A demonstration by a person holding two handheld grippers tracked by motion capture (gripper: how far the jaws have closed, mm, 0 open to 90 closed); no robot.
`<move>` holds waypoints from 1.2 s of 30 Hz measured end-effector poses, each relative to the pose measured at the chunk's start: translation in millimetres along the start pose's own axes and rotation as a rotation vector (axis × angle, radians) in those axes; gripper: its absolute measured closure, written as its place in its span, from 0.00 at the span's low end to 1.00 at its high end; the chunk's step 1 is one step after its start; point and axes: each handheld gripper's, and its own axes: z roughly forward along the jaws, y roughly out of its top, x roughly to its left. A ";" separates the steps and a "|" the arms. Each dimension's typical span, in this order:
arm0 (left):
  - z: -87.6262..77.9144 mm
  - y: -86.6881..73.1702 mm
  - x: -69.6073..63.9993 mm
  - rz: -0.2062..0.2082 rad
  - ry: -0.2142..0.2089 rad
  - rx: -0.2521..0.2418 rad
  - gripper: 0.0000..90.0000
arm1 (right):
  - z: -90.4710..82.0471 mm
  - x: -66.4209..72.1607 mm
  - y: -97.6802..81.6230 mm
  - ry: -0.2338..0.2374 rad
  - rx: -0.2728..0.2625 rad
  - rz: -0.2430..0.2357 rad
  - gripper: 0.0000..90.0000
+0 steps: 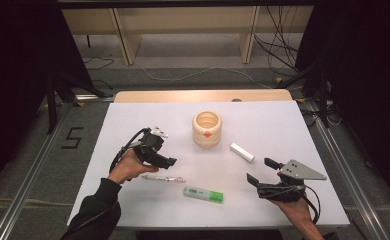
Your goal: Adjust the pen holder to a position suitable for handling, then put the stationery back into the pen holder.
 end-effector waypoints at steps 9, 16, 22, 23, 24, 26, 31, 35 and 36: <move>-0.7 -5.8 -0.2 0.013 -0.004 0.030 0.23 | -1.1 -0.8 -0.2 0.000 -0.001 -0.002 0.20; 1.1 -8.7 0.4 0.025 -0.018 0.065 0.23 | -0.9 -3.3 -1.1 0.004 0.002 0.003 0.20; 5.0 -13.6 -1.2 0.060 0.006 0.111 0.23 | -2.8 -3.4 -1.5 -0.001 -0.002 0.004 0.20; 5.4 -14.1 -1.6 0.065 0.010 0.116 0.23 | -2.8 -3.2 -1.5 -0.001 -0.003 0.004 0.20; 5.7 -14.8 -2.2 0.072 0.013 0.125 0.23 | -2.6 -3.0 -1.6 -0.002 -0.004 0.002 0.20; 6.1 -16.0 -3.6 0.085 0.009 0.139 0.23 | -2.1 -1.9 -1.5 -0.003 -0.006 0.001 0.20; 6.6 -17.9 -5.2 0.122 0.021 0.180 0.23 | -0.6 -2.2 -1.1 0.002 0.004 0.001 0.20; 7.2 -18.3 -6.2 0.141 0.015 0.204 0.23 | -1.0 -2.6 -1.2 0.004 0.001 0.000 0.20; 7.4 -18.5 -6.7 0.158 0.017 0.217 0.23 | -1.2 -2.6 -1.2 0.003 0.002 0.002 0.20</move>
